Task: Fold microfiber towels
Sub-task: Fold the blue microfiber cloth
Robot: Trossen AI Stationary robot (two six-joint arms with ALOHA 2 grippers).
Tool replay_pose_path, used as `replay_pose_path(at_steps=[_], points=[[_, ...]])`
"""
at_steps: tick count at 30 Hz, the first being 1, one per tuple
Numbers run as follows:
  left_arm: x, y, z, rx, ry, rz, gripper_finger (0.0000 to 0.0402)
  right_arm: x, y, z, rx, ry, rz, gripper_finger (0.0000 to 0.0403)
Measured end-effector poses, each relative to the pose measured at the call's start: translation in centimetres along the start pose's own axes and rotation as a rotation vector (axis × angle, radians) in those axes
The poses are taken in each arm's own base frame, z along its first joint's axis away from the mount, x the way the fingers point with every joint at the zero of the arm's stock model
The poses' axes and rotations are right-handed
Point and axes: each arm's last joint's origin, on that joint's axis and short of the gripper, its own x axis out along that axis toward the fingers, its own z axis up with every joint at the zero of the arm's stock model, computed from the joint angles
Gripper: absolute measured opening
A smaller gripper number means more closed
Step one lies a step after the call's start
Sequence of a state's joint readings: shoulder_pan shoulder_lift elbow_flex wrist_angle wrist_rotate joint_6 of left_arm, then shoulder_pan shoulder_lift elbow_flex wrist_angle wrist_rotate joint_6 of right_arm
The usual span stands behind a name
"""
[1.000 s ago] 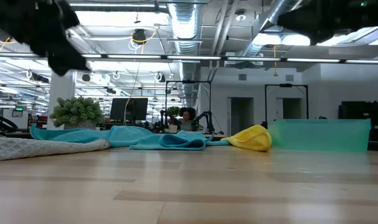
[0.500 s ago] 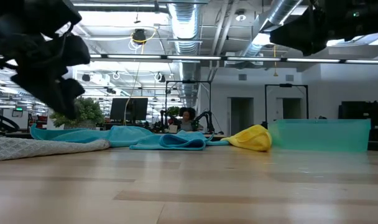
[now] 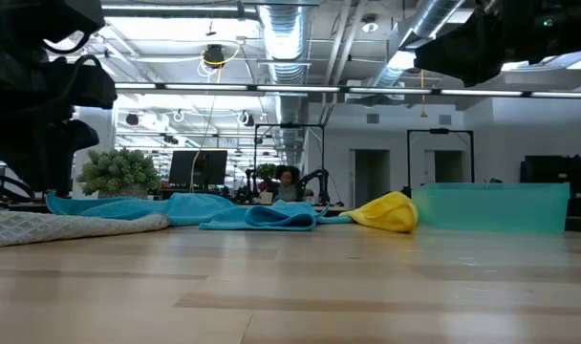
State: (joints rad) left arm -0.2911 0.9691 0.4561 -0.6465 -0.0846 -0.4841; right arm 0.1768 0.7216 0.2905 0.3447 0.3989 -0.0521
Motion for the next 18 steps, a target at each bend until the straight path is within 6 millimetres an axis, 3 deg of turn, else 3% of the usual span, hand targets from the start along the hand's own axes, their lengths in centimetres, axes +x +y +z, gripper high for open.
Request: replay_pose_path(at_steps=[18], points=[[-0.09, -0.80, -0.31, 0.095, -0.041, 0.044, 0.0190, 0.00, 0.10, -0.01, 0.000, -0.001, 0.035, 0.0180]])
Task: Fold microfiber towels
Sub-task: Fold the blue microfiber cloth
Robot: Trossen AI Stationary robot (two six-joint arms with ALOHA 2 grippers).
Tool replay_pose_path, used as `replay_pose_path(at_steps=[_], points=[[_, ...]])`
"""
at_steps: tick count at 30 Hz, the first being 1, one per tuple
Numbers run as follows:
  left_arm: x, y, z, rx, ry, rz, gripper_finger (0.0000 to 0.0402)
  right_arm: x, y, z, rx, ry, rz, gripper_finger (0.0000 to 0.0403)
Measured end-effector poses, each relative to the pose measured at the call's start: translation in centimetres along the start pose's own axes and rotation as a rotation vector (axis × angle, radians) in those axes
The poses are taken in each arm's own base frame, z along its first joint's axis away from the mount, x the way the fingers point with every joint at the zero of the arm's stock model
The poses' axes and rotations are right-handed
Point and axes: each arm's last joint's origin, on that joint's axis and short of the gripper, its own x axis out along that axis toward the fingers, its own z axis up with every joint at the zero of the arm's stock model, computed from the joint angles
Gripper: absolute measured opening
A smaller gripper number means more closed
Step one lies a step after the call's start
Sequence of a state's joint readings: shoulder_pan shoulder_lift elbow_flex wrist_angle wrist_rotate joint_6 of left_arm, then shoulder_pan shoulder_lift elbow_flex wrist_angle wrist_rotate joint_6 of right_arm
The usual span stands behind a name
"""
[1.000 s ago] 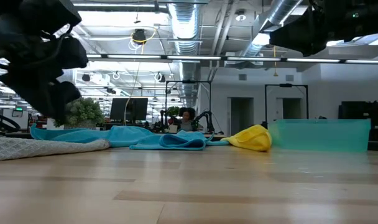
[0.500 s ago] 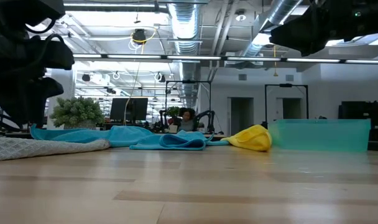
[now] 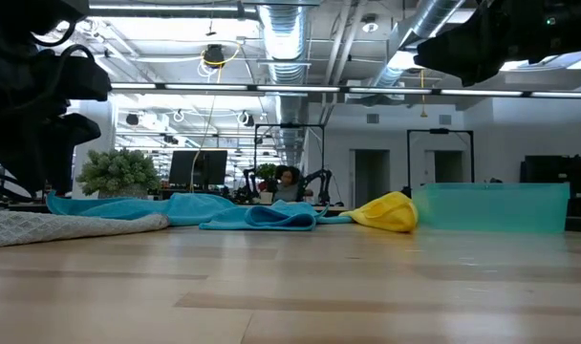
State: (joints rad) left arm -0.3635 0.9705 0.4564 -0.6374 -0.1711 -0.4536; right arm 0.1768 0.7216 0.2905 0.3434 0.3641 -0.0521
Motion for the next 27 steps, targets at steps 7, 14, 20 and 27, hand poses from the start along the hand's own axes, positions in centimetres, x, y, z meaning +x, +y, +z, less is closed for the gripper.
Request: replay_pose_path(at_steps=[7, 14, 20, 27], points=[[1.2, -0.6, -0.2, 0.050, 0.065, 0.033, 0.0190, 0.0, 0.0, -0.1, -0.003, 0.008, 0.000, 0.0183], [2.8, -1.0, -0.1, 0.066, 0.108, 0.061, 0.0190, 0.0, 0.0, -0.1, -0.005, 0.014, 0.001, 0.0184], [2.8, -1.0, -0.1, 0.067, 0.108, 0.070, 0.0190, 0.0, 0.0, -0.1, -0.005, 0.014, 0.001, 0.0181], [2.6, -0.8, -0.1, 0.055, 0.110, 0.108, 0.0189, 0.0, 0.0, -0.1, -0.005, 0.014, 0.001, 0.0183]])
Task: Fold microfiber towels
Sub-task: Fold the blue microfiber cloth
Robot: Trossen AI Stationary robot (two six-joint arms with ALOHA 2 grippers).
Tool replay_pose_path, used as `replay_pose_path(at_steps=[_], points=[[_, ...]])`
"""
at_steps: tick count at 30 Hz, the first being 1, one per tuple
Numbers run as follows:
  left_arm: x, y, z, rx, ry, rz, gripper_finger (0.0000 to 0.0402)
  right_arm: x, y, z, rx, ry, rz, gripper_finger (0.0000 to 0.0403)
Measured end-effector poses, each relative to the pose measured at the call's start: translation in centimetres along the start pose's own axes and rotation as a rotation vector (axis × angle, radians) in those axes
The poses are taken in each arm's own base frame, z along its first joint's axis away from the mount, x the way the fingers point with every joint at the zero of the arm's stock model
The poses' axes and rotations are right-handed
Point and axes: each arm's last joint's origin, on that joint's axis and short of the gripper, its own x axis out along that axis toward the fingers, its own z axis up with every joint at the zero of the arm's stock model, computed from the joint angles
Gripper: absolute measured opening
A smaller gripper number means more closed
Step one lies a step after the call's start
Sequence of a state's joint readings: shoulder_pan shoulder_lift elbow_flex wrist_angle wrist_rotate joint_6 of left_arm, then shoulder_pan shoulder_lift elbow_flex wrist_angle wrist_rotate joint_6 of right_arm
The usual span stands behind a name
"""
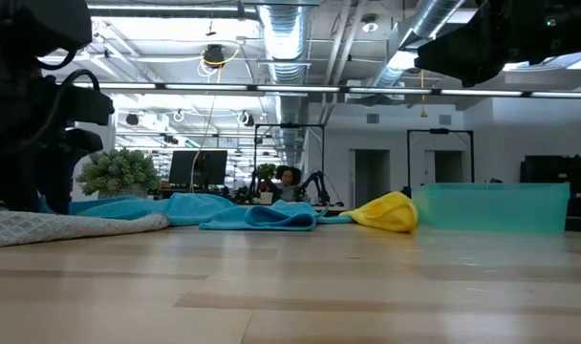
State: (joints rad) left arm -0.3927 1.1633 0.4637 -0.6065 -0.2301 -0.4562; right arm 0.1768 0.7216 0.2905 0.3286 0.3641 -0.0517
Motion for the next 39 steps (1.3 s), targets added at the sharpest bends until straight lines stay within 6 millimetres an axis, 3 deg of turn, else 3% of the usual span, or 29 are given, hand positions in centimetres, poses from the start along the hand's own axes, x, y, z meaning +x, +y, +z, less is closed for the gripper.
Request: replay_pose_path(at_steps=[7, 15, 17, 24, 31, 39], points=[[0.0, 0.2, 0.0, -0.019, -0.009, 0.045, 0.0144, 0.0, 0.0, 0.0, 0.000, 0.000, 0.000, 0.0178], [-0.2, 0.1, 0.3, -0.037, -0.023, 0.039, 0.0036, 0.0, 0.0, 0.0, -0.001, 0.003, 0.000, 0.0176], [-0.7, -0.1, 1.0, -0.045, -0.047, 0.027, 0.0010, 0.2, 0.0, -0.1, -0.002, 0.006, -0.001, 0.0174], [-4.1, -0.9, 4.7, -0.077, -0.200, 0.001, 0.0002, 1.3, 0.1, -0.2, 0.009, -0.016, -0.022, 0.0168], [-7.0, -2.0, 7.2, -0.122, -0.290, -0.147, 0.0001, 4.1, 0.6, -0.8, -0.036, 0.029, -0.024, 0.0168], [-7.6, -4.3, 6.2, -0.155, -0.258, -0.277, 0.0000, 11.2, 1.9, 1.3, -0.204, 0.089, 0.114, 0.0173]])
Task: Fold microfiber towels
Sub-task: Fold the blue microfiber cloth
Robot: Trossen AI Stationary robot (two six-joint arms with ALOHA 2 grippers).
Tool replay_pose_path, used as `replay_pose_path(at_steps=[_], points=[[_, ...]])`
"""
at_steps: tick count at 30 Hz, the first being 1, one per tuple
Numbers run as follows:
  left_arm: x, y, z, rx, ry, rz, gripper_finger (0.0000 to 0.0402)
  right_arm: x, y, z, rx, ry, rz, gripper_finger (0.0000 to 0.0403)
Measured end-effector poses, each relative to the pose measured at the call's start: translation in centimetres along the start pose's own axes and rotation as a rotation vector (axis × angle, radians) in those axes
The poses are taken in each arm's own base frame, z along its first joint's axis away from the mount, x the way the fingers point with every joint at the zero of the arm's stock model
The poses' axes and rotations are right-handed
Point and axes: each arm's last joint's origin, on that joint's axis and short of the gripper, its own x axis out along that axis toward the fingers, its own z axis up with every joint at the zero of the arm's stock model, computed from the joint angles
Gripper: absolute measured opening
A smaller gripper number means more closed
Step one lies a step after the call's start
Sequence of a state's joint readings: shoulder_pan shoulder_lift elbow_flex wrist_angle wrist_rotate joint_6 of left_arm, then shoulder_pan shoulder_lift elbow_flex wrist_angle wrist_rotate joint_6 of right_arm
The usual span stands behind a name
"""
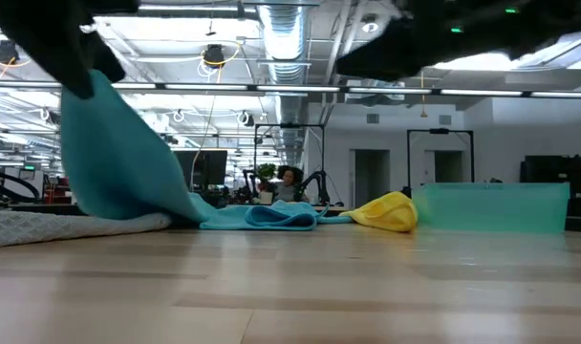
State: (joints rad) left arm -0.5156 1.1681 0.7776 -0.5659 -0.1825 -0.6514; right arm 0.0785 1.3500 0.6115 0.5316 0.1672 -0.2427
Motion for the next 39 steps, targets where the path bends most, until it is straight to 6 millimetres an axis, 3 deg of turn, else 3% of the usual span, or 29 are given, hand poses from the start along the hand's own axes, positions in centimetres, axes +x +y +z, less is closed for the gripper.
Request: replay_pose_path(at_steps=[5, 12, 22, 29, 39], points=[[0.5, -1.7, -1.3, -0.025, 0.053, -0.030, 0.0000, 5.0, -1.0, 1.1, -0.033, -0.031, 0.157, 0.0176], [3.0, -3.6, -3.8, 0.012, 0.182, 0.006, 0.0000, 13.0, -2.4, 1.4, -0.017, -0.084, 0.335, 0.0176], [5.6, -4.8, -6.2, 0.042, 0.317, 0.052, 0.0000, 22.7, -2.0, -0.9, -0.068, -0.013, 0.517, 0.0183], [5.6, -5.1, -6.5, 0.055, 0.310, 0.047, 0.0000, 27.0, -3.1, -2.3, -0.084, 0.064, 0.551, 0.0191], [5.6, -5.0, -6.4, 0.057, 0.298, 0.058, 0.0000, 30.2, -4.0, -4.3, -0.070, 0.138, 0.558, 0.0203]])
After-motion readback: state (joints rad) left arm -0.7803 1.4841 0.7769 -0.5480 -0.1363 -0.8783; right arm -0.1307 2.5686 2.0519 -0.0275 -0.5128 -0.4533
